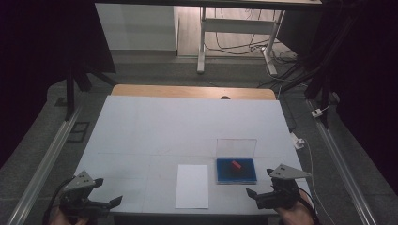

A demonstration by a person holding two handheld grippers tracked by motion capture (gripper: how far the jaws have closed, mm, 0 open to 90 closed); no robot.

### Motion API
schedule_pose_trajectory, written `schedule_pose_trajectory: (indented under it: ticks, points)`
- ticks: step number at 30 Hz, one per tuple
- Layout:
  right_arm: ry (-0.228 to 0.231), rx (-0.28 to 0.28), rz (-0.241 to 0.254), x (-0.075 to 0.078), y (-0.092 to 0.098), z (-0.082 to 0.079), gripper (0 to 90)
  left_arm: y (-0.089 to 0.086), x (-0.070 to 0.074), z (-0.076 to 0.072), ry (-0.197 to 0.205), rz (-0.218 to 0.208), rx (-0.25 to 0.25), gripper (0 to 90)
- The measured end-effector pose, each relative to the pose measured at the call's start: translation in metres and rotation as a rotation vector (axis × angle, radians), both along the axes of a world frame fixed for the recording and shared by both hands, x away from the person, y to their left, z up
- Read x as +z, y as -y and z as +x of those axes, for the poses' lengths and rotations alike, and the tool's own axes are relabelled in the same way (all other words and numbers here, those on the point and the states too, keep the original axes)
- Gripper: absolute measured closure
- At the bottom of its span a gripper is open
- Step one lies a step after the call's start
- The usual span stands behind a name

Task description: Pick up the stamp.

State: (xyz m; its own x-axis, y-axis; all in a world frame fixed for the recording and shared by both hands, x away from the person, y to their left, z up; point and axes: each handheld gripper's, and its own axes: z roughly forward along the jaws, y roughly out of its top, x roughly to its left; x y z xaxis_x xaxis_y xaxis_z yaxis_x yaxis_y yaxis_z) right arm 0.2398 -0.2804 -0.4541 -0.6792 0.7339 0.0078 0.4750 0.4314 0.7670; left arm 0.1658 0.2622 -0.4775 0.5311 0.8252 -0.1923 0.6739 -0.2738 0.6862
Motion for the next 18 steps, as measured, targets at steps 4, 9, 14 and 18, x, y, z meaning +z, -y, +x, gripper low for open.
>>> schedule_pose_trajectory:
  ticks: [4, 9, 14, 18]
  points:
    - [-0.013, 0.016, 0.003, -0.003, -0.004, 0.006, 0.0, 0.0, 0.0, 0.0, -0.002, -0.001, -0.002, 4.9]
    - [-0.044, 0.022, -0.017, -0.007, -0.011, 0.011, 0.0, 0.0, 0.0, 0.001, -0.002, 0.0, -0.008, 4.8]
    - [-0.055, 0.029, -0.032, -0.009, -0.018, 0.018, 0.0, 0.0, 0.0, 0.001, -0.003, -0.001, -0.01, 4.8]
    - [-0.068, 0.039, -0.031, -0.011, -0.023, 0.023, 0.0, 0.001, 0.0, 0.001, -0.004, 0.004, -0.013, 4.6]
